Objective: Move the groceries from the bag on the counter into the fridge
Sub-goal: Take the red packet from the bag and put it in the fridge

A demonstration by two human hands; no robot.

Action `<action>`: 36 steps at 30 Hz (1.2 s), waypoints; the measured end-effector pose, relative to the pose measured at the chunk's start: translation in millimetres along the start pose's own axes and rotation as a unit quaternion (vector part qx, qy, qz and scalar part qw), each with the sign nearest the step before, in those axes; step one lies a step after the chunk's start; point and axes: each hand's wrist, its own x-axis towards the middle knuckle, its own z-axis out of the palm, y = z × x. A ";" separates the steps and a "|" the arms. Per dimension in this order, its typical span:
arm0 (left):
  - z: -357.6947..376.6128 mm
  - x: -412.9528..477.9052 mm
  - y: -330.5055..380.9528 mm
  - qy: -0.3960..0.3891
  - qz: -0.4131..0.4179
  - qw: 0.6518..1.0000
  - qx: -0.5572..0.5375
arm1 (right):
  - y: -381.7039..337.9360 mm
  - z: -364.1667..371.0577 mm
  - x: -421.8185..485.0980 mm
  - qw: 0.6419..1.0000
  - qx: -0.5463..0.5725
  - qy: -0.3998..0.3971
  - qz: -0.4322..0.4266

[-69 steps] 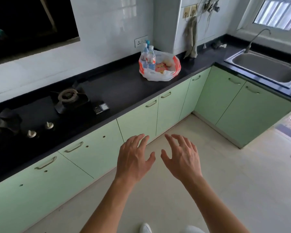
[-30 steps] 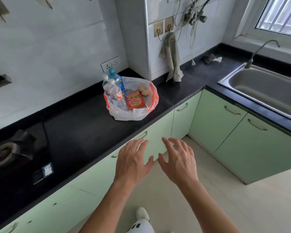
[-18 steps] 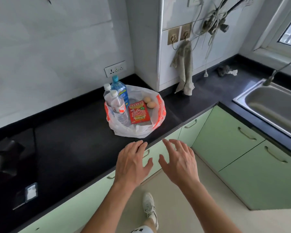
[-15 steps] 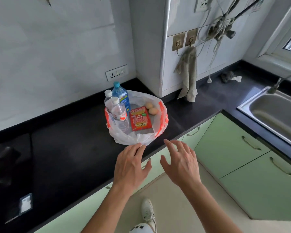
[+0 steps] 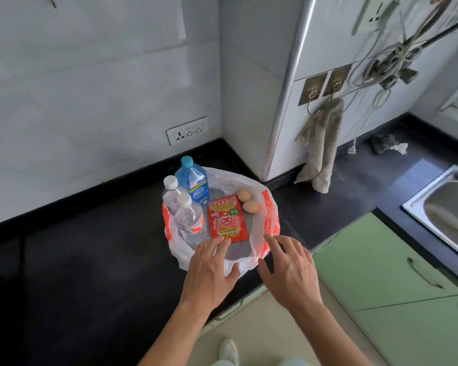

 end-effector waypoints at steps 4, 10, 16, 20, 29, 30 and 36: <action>17.1 27.9 -4.6 -0.007 -0.034 0.999 -0.033 | 10.1 17.2 23.1 1.000 0.011 -0.009 0.000; 51.3 67.9 -4.8 -0.022 -0.130 0.988 -0.076 | 19.5 51.5 66.4 0.997 0.041 -0.069 -0.003; 78.5 111.0 0.3 0.003 -0.272 0.953 -0.131 | 18.2 75.8 103.3 0.981 0.096 -0.166 -0.017; 91.8 135.3 2.5 0.037 -0.328 0.934 -0.133 | 18.7 88.5 119.9 0.971 0.109 -0.215 -0.004; 106.4 162.6 0.7 0.046 -0.381 0.919 -0.092 | 22.7 116.0 144.7 0.960 0.156 -0.224 0.064; 107.9 163.9 0.5 0.044 -0.390 0.916 -0.083 | 22.4 118.4 146.1 0.958 0.163 -0.225 0.066; 103.6 170.0 -3.3 0.047 -0.426 0.900 -0.077 | 30.6 130.4 154.8 0.933 0.236 -0.246 0.113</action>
